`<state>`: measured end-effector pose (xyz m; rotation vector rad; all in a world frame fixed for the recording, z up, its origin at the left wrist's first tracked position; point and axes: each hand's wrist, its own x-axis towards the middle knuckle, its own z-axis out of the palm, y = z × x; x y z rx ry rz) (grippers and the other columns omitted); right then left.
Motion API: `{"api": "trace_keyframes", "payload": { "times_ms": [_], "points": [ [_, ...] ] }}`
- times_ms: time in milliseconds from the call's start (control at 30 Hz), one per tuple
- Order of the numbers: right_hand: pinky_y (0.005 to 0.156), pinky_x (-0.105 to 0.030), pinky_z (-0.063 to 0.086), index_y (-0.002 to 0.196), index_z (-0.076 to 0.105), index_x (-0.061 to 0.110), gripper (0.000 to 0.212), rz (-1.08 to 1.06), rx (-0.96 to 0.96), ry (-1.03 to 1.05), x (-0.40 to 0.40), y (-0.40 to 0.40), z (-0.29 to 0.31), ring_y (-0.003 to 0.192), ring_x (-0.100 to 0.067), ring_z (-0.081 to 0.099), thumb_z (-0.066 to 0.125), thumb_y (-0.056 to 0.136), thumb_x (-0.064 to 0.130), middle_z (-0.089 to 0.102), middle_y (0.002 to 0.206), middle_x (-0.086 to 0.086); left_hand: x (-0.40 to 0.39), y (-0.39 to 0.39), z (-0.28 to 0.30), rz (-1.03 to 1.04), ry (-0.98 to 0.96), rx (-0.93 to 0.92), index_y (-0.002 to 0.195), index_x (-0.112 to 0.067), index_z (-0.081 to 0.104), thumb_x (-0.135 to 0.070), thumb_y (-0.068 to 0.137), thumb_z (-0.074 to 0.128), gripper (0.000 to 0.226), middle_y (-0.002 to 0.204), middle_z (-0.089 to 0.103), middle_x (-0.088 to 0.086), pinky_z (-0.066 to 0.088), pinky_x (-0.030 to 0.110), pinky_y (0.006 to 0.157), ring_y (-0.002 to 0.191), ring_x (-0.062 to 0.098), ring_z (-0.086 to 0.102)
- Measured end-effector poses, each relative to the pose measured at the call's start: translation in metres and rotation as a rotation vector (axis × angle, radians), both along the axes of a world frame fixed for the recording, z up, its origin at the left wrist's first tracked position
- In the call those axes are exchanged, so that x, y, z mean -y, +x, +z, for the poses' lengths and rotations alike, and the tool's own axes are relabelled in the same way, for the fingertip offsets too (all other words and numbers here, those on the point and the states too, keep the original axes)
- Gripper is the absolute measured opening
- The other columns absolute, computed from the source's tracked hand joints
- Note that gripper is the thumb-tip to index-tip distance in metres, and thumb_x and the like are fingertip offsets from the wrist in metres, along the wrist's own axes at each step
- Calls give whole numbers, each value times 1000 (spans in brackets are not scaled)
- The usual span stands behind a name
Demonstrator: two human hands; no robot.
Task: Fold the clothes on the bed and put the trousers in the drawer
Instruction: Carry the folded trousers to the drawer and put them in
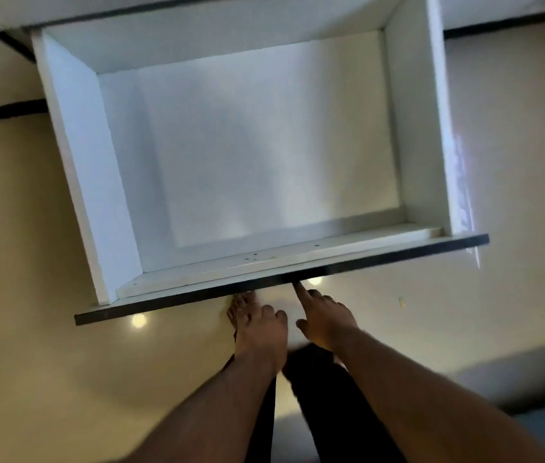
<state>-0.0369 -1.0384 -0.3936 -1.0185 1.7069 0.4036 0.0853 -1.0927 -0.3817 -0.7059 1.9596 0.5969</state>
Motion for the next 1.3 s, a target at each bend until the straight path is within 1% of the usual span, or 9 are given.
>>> {"api": "trace_keyframes", "payload": {
  "times_ms": [167, 300, 467, 667, 833, 967, 1167, 1233, 1300],
  "points": [
    [90, -42, 48, 154, -1, 32, 79, -195, -111, -112, -40, -16, 30, 119, -29, 53, 52, 95, 36, 48, 140, -6, -37, -35, 45, -92, -21, -131, 134, -17, 43, -23, 94, 53, 42, 137, 46, 11, 16, 57, 117, 136, 35, 32],
    [89, -40, 46, 153, 10, 31, 71, -436, -171, -82, -89, -50, 47, 119, -28, 53, 51, 95, 35, 51, 135, -5, -76, -78, 63, -212, -33, -181, 132, -18, 43, -17, 92, 54, 42, 131, 47, 8, 34, 50, 103, 124, 29, 42],
    [91, -39, 46, 150, 19, 27, 67, -738, -234, -90, -209, -83, 80, 122, -28, 51, 54, 93, 31, 50, 134, -6, -155, -127, 86, -438, -51, -282, 132, -15, 37, -10, 91, 46, 42, 131, 47, 9, 42, 43, 94, 119, 29, 45],
    [97, -45, 46, 145, 32, 22, 58, -1163, -362, -161, -404, -55, 139, 123, -33, 48, 54, 92, 32, 49, 135, -10, -318, -137, 117, -635, 179, -280, 136, -18, 37, -26, 94, 51, 44, 131, 49, 6, 45, 40, 92, 118, 27, 50],
    [105, -39, 40, 145, 40, 19, 56, -1541, -550, -297, -535, 21, 192, 128, -29, 45, 57, 92, 25, 49, 138, -8, -460, -84, 148, -446, 611, -192, 124, -15, 55, -21, 91, 60, 34, 111, 63, -1, 45, 24, 81, 104, 19, 63],
    [100, -33, 45, 129, 60, 12, 40, -1667, -590, -667, -593, 83, 222, 117, -25, 57, 57, 90, 17, 61, 127, -10, -520, -40, 160, 17, 453, -271, 109, -12, 54, -12, 93, 52, 17, 95, 64, 7, 44, 34, 72, 92, 30, 62],
    [87, -32, 49, 99, 74, 10, 22, -1813, -804, -823, -635, 170, 231, 93, -19, 64, 57, 89, 20, 72, 99, -4, -515, 15, 152, 350, 644, -73, 130, -33, 58, -82, 77, 47, 73, 128, 65, -2, 44, 49, 105, 119, 21, 60],
    [90, -36, 46, 99, 75, 13, 28, -1875, -933, -730, -658, 201, 221, 98, -20, 62, 55, 87, 28, 71, 102, -3, -521, 18, 162, 318, 697, -131, 135, -30, 53, -71, 80, 60, 70, 132, 62, -3, 46, 45, 105, 120, 16, 59],
    [93, -44, 47, 107, 72, 15, 34, -1998, -1005, -575, -680, 231, 209, 106, -26, 60, 59, 81, 33, 67, 112, -4, -531, 17, 165, 242, 701, -247, 133, -20, 52, -37, 86, 72, 54, 126, 65, 0, 54, 31, 93, 110, 11, 65]
  ]
}}
